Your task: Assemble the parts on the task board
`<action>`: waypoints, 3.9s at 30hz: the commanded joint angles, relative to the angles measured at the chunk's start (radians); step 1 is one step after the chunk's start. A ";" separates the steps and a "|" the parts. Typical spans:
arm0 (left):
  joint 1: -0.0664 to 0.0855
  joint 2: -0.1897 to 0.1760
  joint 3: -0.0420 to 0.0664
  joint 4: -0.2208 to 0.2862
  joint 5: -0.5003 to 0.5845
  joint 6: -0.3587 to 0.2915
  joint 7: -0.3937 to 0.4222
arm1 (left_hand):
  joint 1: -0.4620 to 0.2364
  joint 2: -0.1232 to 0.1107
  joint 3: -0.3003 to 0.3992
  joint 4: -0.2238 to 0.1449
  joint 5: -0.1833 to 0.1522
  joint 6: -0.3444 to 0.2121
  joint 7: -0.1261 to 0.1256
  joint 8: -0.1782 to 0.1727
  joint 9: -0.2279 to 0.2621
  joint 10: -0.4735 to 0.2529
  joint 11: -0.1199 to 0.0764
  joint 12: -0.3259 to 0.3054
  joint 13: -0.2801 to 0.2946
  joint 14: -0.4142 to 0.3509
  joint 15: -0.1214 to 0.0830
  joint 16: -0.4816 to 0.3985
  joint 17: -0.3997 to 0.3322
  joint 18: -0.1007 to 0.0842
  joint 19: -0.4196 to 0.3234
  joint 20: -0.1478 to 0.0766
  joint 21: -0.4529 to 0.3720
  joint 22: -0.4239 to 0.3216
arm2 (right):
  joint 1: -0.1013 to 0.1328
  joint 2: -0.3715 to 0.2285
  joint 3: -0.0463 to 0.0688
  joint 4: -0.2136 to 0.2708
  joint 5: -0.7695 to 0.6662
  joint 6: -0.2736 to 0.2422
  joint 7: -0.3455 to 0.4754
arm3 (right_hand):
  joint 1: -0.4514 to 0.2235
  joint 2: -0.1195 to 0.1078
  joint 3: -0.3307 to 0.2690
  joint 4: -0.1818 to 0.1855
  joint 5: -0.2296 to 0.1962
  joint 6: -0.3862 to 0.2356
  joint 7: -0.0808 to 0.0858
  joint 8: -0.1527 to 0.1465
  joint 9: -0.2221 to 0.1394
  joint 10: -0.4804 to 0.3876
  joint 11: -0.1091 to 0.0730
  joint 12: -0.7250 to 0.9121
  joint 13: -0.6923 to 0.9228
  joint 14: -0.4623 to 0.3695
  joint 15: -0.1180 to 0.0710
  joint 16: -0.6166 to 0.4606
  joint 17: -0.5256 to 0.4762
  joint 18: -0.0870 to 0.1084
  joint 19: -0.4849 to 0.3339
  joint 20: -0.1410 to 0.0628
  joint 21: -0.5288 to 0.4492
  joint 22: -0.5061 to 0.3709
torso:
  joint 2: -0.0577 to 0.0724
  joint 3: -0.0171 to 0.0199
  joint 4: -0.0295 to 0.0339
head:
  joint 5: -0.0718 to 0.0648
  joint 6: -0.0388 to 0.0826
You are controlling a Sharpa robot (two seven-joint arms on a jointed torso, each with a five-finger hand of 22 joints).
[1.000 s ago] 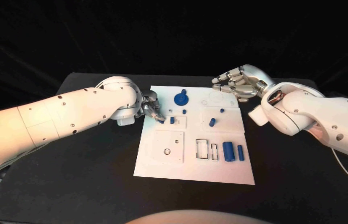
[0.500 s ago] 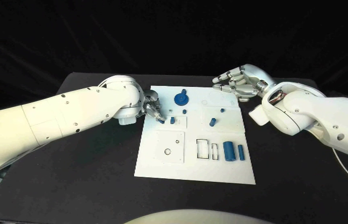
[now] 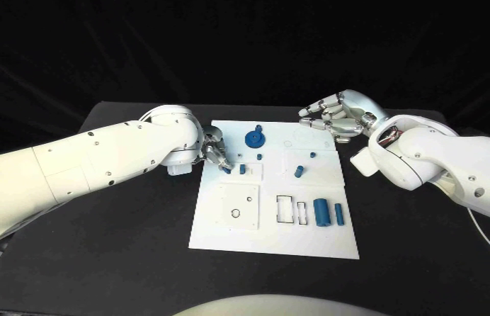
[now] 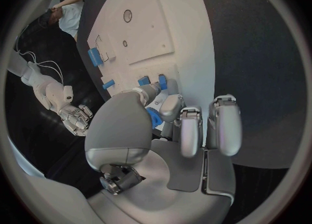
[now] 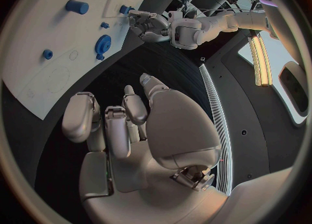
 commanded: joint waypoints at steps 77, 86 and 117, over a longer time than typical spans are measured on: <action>-0.003 -0.039 -0.001 -0.004 0.204 -0.280 0.193 | -0.102 0.012 -0.293 0.126 0.014 -0.100 0.049 -0.084 0.009 -0.298 0.062 -0.318 -0.368 0.056 0.041 -0.097 0.152 0.042 -0.103 0.028 -0.288 -0.052 | -0.004 0.005 0.000 -0.009 -0.001 0.008 0.012 | -0.001 0.008 -0.004 0.005 0.010 -0.004 0.004 0.000 0.002 -0.009 0.001 -0.011 -0.007 0.077 0.005 -0.016 0.158 0.019 -0.012 -0.001 -0.014 -0.020 | -0.001 -0.0009 0.0017 | -0.004 -0.004; -0.004 -0.011 -0.006 -0.018 0.108 -0.267 0.437 | 0.166 -0.002 -0.252 0.066 0.007 -0.173 0.121 -0.166 -0.098 -0.486 0.130 -0.483 -0.507 -0.375 0.118 -0.718 -0.413 0.119 -0.442 0.099 -0.854 -0.440 | -0.005 0.007 0.000 -0.010 -0.010 -0.008 0.021 | 0.003 0.010 -0.003 0.003 0.021 -0.005 0.004 0.000 0.002 -0.010 0.001 -0.010 -0.007 0.077 0.005 -0.016 0.158 0.019 -0.013 -0.001 -0.015 -0.021 | 0.001 -0.0026 0.0005 | -0.009 0.004; -0.022 0.121 -0.033 -0.131 -0.305 -0.308 0.530 | 0.319 -0.019 -0.335 0.014 -0.009 0.060 0.099 -0.476 -0.456 -0.319 0.133 -0.869 -0.953 -0.138 0.099 -0.511 -0.384 0.120 -0.240 0.088 -0.859 -0.463 | -0.010 0.011 0.000 -0.011 -0.018 -0.024 0.032 | 0.004 0.013 -0.003 0.004 0.035 -0.007 0.004 -0.001 0.002 -0.011 0.002 -0.011 -0.007 0.077 0.005 -0.016 0.158 0.019 -0.012 -0.001 -0.016 -0.022 | 0.000 0.0003 0.0013 | -0.027 0.017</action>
